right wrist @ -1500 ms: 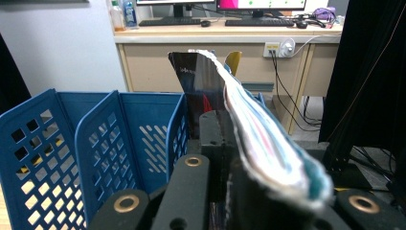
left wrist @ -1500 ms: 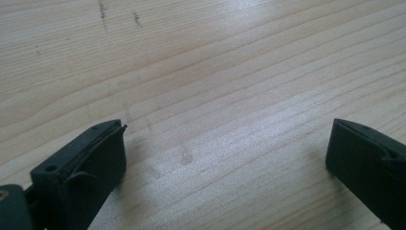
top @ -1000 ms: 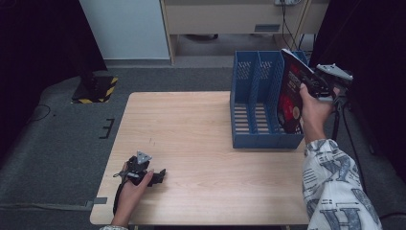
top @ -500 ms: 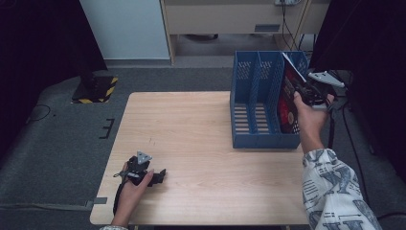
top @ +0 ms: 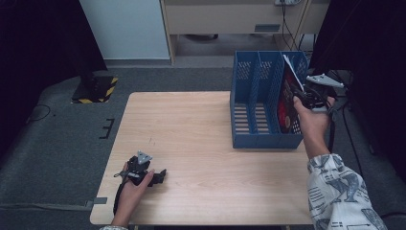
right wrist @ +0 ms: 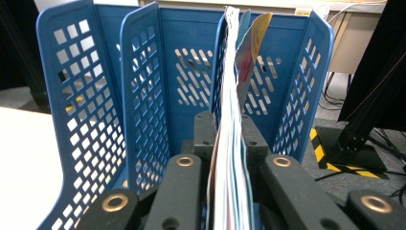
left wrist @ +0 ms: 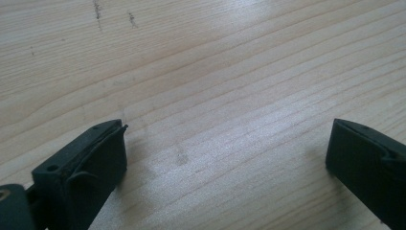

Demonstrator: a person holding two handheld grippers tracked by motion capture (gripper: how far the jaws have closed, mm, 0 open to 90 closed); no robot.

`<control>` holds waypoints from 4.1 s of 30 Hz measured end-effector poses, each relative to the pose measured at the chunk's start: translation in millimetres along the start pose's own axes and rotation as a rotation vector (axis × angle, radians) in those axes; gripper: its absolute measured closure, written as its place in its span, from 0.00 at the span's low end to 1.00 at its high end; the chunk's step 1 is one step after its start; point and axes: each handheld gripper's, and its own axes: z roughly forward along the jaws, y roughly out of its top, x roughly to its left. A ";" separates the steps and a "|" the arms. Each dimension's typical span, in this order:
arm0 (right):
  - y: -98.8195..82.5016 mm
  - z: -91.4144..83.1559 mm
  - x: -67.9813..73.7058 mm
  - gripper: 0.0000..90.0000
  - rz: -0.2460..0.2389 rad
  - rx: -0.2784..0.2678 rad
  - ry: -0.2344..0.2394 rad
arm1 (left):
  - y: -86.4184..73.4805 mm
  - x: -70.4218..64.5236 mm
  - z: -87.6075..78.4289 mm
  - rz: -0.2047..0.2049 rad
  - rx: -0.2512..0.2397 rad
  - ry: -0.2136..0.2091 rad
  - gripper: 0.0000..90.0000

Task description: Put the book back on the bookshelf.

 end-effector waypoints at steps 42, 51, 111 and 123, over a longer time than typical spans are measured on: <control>24.1 7.8 -11.6 0.97 -0.014 0.123 0.015 | 0.8 -2.4 0.6 0.007 0.000 -0.011 0.00; 26.5 12.9 -15.8 0.97 -0.005 0.103 -0.044 | 0.8 -2.5 0.5 0.009 0.001 -0.012 0.00; 33.4 30.1 12.1 0.46 -0.057 0.013 -0.023 | 1.3 -3.4 1.1 0.011 -0.001 -0.018 0.00; 35.3 23.5 12.4 0.33 -0.049 -0.004 0.002 | 1.5 -3.4 1.1 0.016 0.003 -0.019 0.00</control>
